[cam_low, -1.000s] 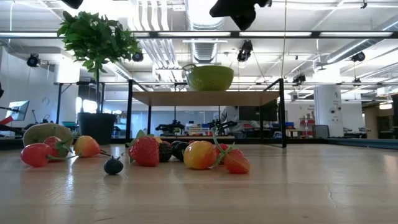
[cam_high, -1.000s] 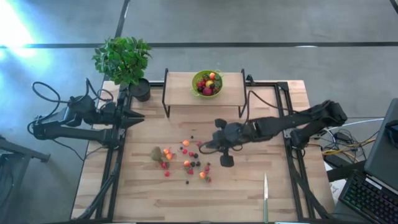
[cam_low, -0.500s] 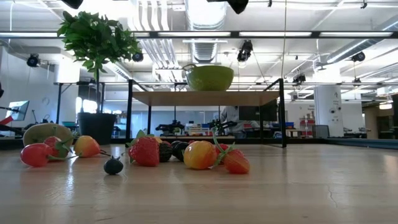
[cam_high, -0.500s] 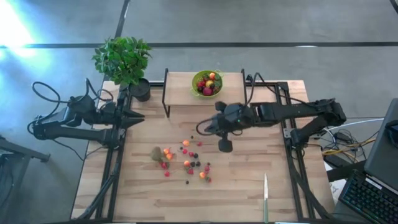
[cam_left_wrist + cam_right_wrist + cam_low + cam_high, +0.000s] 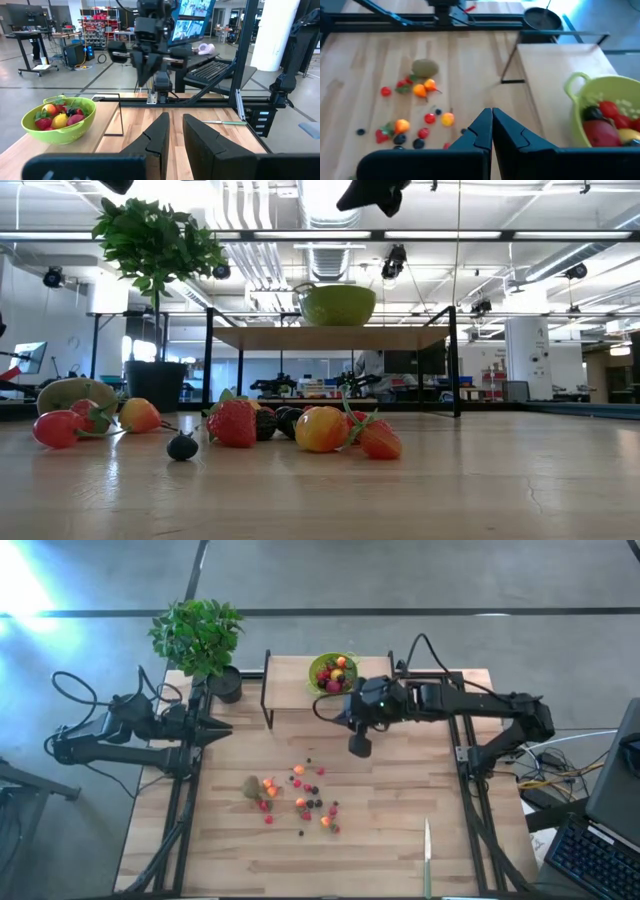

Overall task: Pick & Place Fruit
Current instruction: Put the red strawberry into the green strainer bowl on the shelf

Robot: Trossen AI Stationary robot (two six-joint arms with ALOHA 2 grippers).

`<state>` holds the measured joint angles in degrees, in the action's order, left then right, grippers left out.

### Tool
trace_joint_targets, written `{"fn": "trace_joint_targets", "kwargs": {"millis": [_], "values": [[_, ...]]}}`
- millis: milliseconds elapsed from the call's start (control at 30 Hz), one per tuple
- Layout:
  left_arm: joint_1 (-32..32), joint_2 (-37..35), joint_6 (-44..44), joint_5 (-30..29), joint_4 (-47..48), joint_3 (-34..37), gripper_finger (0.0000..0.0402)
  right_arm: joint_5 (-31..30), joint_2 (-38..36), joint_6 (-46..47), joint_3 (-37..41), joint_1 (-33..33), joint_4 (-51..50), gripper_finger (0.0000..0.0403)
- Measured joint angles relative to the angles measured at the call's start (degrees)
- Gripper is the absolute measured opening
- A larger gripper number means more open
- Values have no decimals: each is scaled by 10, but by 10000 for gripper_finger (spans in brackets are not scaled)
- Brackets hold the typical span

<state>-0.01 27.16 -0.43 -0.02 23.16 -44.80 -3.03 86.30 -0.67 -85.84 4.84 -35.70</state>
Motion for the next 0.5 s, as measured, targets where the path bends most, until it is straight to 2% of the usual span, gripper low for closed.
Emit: {"fn": "trace_joint_targets", "kwargs": {"millis": [267, 500], "values": [[0, 0, 0, 0, 0, 0, 62, 0, 0, -11, -2, 58, 15, 8], [0, 0, 0, 0, 0, 0, 62, 2, 2, -13, 2, 135, 39, 8]]}}
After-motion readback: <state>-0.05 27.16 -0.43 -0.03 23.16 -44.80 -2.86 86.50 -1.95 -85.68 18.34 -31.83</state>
